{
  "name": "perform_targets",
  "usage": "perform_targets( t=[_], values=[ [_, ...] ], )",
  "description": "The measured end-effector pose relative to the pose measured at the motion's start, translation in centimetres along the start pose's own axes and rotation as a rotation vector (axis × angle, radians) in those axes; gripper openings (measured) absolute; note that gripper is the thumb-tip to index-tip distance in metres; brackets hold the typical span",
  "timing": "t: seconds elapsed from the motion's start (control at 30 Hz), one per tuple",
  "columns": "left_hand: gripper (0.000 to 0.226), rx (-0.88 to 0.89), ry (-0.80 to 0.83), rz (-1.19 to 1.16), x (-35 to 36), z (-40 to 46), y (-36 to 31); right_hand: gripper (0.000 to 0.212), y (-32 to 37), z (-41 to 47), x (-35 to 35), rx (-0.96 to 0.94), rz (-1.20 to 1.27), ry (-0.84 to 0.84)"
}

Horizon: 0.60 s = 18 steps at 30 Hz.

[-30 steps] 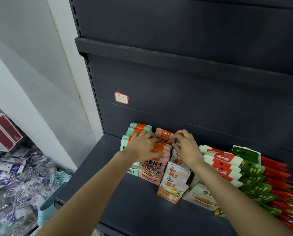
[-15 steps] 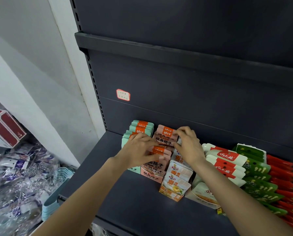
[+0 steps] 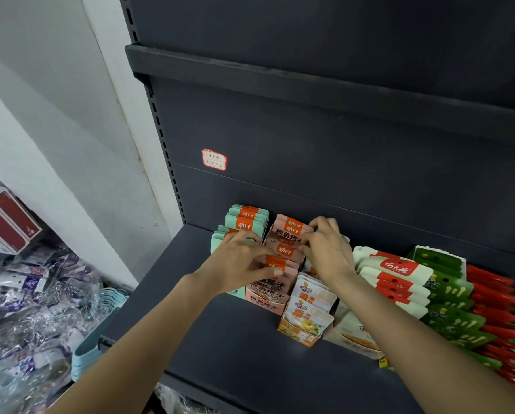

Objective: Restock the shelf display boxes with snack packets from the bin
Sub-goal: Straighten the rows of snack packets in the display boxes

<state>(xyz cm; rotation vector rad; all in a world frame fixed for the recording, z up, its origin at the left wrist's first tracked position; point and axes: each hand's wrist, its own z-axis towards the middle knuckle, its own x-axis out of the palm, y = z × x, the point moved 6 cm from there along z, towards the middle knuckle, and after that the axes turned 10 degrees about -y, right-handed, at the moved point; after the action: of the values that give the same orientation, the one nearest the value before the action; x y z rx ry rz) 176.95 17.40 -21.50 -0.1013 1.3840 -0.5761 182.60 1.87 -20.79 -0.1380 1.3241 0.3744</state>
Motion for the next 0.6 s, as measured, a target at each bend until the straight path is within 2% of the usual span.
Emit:
perform_targets(
  t=[0.33, 0.5, 0.6],
  values=[
    [0.076, -0.015, 0.014, -0.005, 0.0, -0.3, 0.1, 0.023, -0.4, -0.3, -1.3, 0.090, 0.209, -0.095],
    [0.077, -0.017, 0.002, -0.012, 0.1, -0.3, 0.1, 0.014, -0.1, -0.6, -1.6, 0.059, 0.138, -0.106],
    [0.066, -0.018, -0.001, -0.021, -0.1, -0.2, 0.0, 0.017, -0.1, -0.4, -1.2, 0.029, 0.118, -0.059]
  ],
)
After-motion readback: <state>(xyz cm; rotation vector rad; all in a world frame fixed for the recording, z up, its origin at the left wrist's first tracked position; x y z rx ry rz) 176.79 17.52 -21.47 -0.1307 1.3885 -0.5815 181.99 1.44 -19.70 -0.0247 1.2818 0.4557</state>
